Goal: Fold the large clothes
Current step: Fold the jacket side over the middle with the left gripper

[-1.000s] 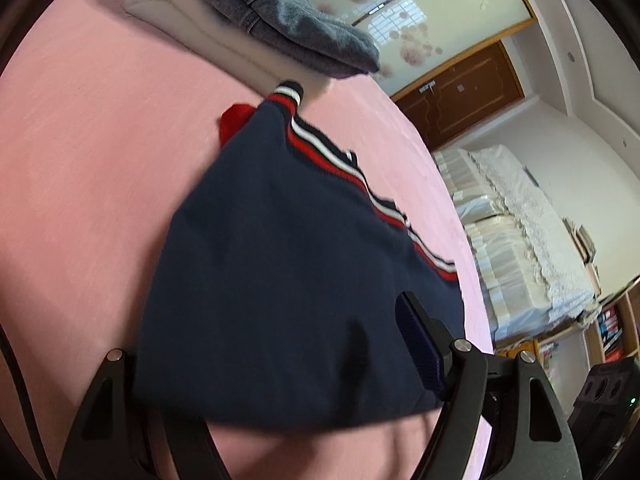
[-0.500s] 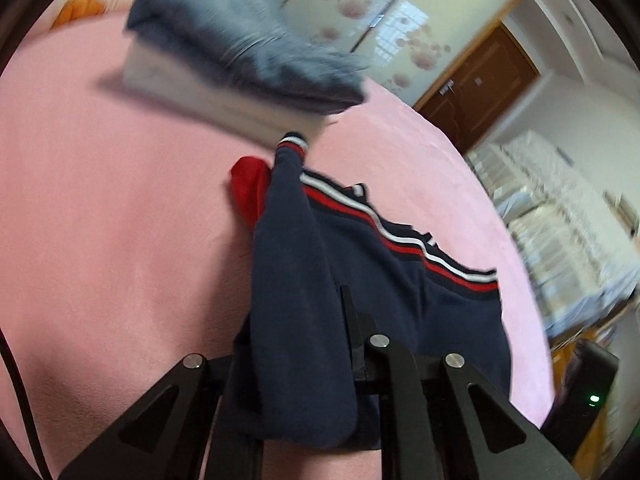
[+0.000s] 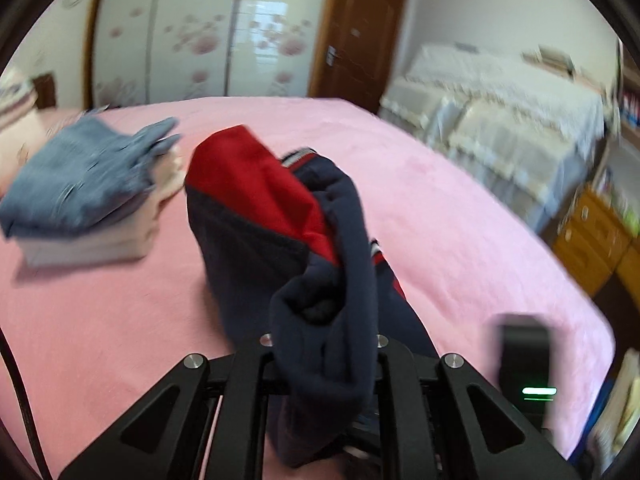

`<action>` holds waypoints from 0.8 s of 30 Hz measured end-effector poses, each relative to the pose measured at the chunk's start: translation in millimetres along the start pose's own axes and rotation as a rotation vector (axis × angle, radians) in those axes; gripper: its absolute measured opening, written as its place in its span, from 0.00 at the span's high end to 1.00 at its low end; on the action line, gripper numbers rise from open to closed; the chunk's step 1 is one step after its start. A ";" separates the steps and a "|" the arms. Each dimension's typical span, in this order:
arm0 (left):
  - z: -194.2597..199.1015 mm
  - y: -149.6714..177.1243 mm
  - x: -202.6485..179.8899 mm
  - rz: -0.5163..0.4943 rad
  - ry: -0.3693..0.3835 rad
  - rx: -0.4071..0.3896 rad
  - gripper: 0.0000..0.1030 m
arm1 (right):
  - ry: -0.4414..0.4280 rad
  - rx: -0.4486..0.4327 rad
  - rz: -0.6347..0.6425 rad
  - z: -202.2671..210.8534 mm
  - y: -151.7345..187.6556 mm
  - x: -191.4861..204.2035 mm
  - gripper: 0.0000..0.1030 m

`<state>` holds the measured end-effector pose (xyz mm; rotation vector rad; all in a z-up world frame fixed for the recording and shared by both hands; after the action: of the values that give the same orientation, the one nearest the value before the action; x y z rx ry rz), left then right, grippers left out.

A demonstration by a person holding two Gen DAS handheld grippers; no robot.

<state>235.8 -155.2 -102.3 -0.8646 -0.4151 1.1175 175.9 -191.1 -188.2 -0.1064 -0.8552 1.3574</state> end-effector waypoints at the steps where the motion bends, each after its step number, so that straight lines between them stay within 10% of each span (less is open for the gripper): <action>1: -1.6 0.3 -7.1 -0.018 -0.008 0.012 0.90 | -0.001 -0.016 -0.009 16.0 1.2 -6.5 1.00; 7: -52.0 29.8 -51.8 -0.149 -0.083 0.175 0.90 | 0.135 -0.107 -0.028 90.1 14.0 -52.3 1.00; 13: -60.5 47.4 -82.3 -0.315 -0.169 0.173 0.74 | 0.204 -0.111 -0.090 115.4 29.6 -86.1 0.98; 19: -22.9 35.5 -70.6 -0.168 0.004 0.207 0.39 | 0.200 -0.151 -0.092 124.7 18.7 -79.2 0.98; 24: 32.4 30.0 -45.9 0.062 0.222 0.235 0.33 | 0.164 -0.183 -0.075 142.2 7.4 -69.9 0.92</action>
<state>176.8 -179.0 -100.0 -0.7868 -0.0710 1.0889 88.4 -307.6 -125.4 -0.3203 -0.8353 1.1809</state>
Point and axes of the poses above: each gripper's, at about its wrist camera, not at the fingertips, and z roughly against the way its jaws point, x to its left, y to its underside, the point moved 5 cm from there along -z, roughly the way its jaws point, and after that the axes turned 2 degrees about -x, right-handed, at the moved point
